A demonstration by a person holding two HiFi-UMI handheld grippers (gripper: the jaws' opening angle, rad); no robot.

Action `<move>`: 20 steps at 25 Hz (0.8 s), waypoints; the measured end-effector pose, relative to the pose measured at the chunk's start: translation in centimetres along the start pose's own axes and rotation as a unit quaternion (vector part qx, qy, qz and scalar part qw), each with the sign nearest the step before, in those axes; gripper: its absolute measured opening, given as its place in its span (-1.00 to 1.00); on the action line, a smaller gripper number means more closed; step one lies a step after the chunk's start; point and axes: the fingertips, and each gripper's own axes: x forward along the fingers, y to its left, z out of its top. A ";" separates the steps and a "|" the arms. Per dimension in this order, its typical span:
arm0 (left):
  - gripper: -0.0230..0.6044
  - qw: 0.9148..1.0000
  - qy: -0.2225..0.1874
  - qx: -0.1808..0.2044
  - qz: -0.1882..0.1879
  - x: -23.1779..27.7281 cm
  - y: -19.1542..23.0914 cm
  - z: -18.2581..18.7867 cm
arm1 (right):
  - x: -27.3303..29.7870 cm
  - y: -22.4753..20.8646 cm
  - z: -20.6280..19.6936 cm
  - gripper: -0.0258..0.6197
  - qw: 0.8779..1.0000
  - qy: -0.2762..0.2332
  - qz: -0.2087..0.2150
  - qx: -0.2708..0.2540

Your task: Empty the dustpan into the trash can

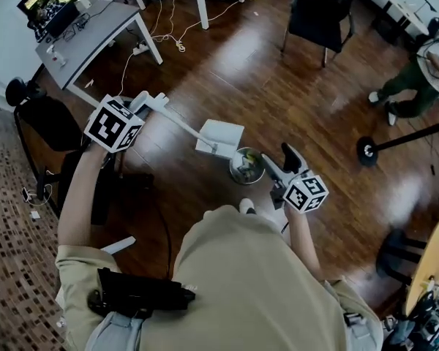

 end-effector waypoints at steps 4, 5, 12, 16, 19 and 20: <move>-0.92 0.996 -0.011 -0.069 0.054 3.6 0.2 -4.0 | 0.1 -0.3 -0.4 0.29 1.000 0.003 -0.009 0.004; -0.92 0.995 -0.012 -0.082 0.064 4.8 0.1 -4.9 | 0.2 -0.3 -0.5 0.30 1.000 0.004 -0.010 0.006; -0.92 0.980 -0.003 -0.154 0.129 16.1 -1.0 -10.9 | 0.4 0.8 -1.8 0.25 1.000 0.022 -0.011 0.003; -0.91 0.976 0.013 -0.147 0.160 22.3 -1.7 -13.6 | -0.2 0.8 -3.1 0.25 0.999 0.038 -0.036 -0.010; -0.91 0.971 0.023 -0.161 0.174 25.8 -2.0 -15.6 | -0.6 1.2 -3.8 0.25 0.998 0.046 -0.039 -0.009; -0.91 0.970 0.026 -0.164 0.180 26.8 -2.0 -16.1 | -0.6 1.2 -3.9 0.25 0.998 0.047 -0.041 -0.009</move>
